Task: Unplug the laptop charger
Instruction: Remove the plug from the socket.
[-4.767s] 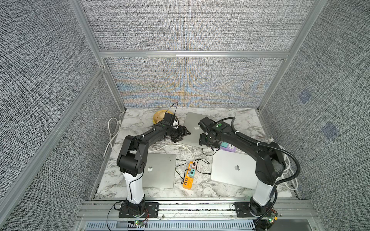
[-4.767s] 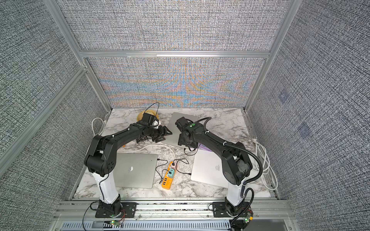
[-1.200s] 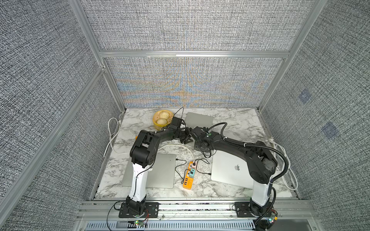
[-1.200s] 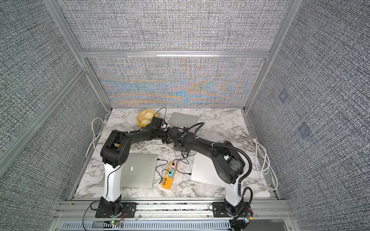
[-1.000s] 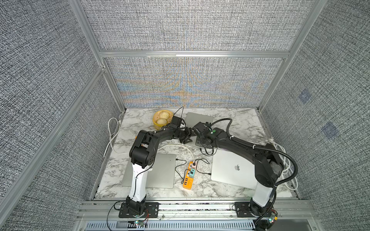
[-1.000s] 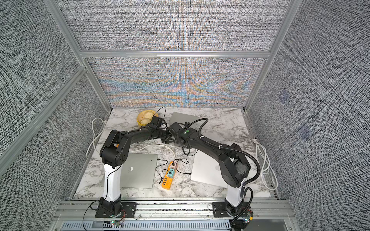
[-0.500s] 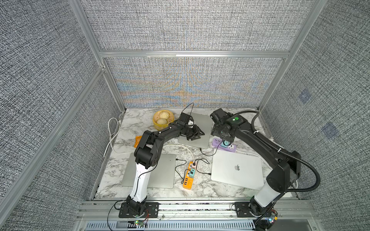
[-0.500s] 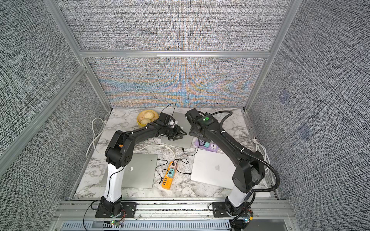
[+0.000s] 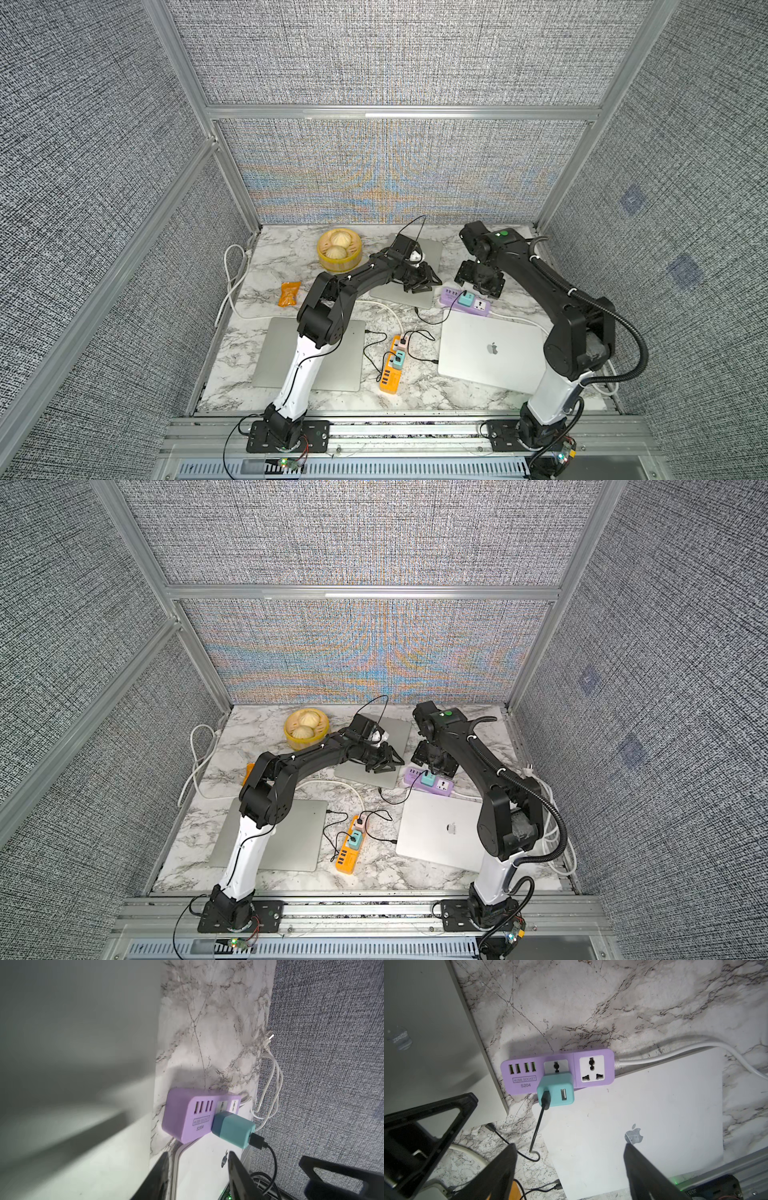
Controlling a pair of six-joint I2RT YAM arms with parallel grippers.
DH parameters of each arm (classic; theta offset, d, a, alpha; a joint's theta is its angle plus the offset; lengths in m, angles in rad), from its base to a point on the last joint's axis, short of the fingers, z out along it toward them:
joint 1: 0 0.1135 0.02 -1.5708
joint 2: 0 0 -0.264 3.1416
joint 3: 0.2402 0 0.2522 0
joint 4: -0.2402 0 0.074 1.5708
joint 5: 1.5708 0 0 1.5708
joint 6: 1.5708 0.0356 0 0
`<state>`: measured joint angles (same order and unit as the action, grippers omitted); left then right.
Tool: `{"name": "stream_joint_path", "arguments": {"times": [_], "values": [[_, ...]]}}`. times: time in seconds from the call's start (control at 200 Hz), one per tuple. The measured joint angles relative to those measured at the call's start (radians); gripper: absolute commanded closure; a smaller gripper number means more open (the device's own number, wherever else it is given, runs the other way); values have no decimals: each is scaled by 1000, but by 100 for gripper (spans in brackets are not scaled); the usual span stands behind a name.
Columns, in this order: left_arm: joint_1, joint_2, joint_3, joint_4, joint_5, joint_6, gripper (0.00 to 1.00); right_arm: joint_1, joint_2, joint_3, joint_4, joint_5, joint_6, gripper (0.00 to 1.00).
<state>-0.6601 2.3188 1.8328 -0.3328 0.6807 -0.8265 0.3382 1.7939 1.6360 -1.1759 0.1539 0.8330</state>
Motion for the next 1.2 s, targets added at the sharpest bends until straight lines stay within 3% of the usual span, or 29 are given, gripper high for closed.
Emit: {"name": "stream_joint_path", "arguments": {"times": [0.175,0.68,0.996,1.201], "values": [[-14,25,64,-88,-50,67,56,-37,3,-9,8,-36,-18,17],[-53,108,157,-165,-79,100,58,-96,67,-55,80,-162,-28,17],[-63,128,173,-199,-113,110,63,-121,108,-26,93,-167,-47,17],[-84,172,267,-258,-133,129,64,-128,123,-8,95,-175,-61,18]]}}
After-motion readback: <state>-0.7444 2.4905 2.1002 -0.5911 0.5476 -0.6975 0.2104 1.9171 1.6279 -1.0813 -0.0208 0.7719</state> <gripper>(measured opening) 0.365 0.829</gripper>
